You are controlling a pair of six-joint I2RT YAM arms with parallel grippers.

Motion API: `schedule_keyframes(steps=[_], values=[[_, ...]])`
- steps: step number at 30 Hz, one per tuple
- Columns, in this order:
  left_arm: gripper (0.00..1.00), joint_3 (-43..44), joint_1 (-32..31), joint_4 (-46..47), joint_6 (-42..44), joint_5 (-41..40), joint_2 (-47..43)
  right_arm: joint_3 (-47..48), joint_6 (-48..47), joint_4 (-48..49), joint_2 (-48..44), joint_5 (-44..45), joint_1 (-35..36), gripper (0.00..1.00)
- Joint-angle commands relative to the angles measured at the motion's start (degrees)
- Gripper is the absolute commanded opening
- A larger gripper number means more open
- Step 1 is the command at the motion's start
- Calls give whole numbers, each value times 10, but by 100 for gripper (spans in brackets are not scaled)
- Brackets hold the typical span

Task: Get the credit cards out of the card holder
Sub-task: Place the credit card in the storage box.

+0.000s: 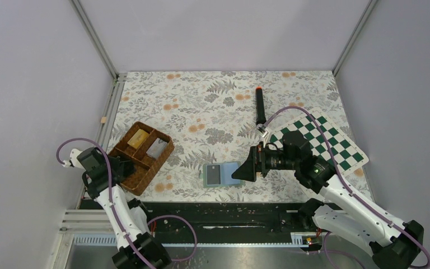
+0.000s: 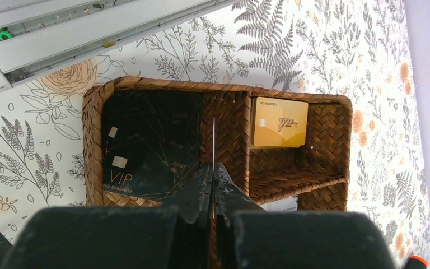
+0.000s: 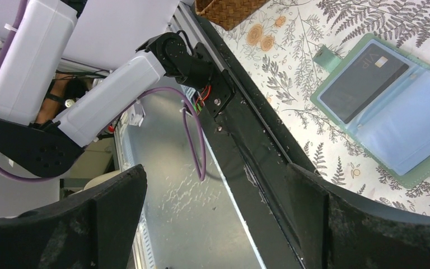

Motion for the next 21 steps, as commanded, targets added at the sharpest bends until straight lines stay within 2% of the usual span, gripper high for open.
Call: schedule_keyframes(steps=[1,21], values=[[0,6,5,45,3,-22,-17,29,16,-1,-6,-18,3,100],[0,-11,10,66,1,-36,19,80,-19,-66,-14,1,2,100]])
